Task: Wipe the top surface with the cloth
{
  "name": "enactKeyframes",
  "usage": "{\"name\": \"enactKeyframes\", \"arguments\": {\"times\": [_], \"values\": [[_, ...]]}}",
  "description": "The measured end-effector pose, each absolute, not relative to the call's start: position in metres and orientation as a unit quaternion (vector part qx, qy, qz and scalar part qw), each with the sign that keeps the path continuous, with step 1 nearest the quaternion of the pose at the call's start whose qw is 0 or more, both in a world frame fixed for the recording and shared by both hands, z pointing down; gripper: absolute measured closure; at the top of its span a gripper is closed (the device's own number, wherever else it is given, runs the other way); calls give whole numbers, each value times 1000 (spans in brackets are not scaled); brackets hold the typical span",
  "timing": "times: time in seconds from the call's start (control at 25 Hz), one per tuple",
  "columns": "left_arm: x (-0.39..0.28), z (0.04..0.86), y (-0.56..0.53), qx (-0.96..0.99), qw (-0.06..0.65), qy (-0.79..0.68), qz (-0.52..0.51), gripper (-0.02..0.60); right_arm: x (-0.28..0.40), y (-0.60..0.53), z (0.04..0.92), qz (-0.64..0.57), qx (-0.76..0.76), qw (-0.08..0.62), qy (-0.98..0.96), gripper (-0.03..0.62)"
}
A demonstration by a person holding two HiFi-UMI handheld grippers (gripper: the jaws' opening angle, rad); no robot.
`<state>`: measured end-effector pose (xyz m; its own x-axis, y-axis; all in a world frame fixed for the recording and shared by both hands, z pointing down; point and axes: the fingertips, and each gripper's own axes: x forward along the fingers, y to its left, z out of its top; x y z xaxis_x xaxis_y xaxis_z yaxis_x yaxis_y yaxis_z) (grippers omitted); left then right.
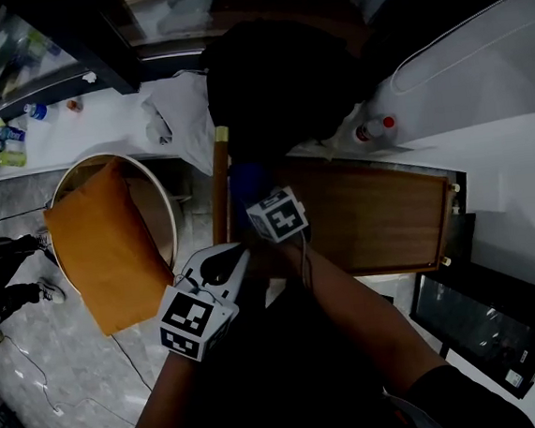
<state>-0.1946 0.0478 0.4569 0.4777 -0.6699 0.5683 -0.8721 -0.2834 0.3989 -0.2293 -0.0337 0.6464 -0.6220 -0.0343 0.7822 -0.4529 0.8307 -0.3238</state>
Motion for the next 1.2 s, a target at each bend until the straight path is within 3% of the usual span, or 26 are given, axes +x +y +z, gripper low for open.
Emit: {"name": "enactKeyframes", "arguments": {"times": [1.2], "values": [[-73,447,38,814,340,-442,164,577,-85,-74,649,266,185,421,-847,513]]}}
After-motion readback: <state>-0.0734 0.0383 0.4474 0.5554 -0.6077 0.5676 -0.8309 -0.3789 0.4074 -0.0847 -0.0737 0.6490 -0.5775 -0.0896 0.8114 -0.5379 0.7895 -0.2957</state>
